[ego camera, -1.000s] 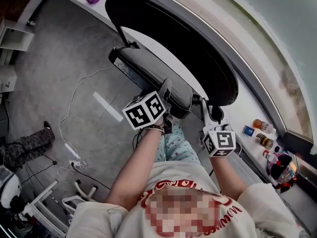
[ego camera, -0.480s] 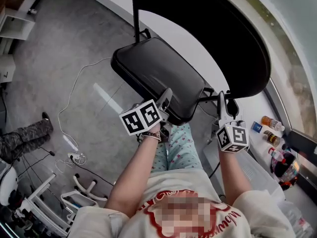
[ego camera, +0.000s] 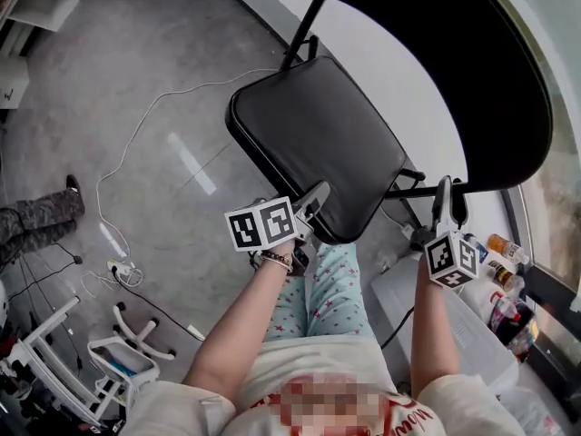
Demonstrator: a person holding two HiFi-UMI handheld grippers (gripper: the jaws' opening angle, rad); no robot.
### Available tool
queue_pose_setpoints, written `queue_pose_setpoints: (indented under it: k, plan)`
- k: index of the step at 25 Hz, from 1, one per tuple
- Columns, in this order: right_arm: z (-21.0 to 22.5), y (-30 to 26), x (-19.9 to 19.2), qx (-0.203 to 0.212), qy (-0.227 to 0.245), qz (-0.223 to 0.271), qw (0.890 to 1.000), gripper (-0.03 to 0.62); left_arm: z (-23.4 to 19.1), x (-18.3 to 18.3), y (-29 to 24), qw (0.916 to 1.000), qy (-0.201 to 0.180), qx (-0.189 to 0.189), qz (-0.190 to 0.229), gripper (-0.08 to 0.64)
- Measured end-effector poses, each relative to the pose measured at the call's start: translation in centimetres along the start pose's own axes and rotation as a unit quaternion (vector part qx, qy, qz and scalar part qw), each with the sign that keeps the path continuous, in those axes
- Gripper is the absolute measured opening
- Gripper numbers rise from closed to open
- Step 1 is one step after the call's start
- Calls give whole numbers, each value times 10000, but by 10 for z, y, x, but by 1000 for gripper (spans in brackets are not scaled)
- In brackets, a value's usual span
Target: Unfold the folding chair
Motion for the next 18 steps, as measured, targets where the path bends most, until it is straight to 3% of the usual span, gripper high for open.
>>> queue_pose_setpoints:
  k: [6, 18]
  plan:
    - [1, -7, -12, -299, -110, 108, 9994, 130, -34, -12, 2, 9994, 104, -313, -138, 282]
    - [-3, -10, -32, -358, -199, 7, 9992, 137, -88, -32, 5, 9957, 351, -779, -357, 278]
Point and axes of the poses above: the fingertips, and each gripper's own axes: y backward along the fingers, z to its right, x out of its top, the point moved 7 cm from there along y, backward along the fingers, and after that the axes turned 7 degrees about -z, right-handed, at the moved point
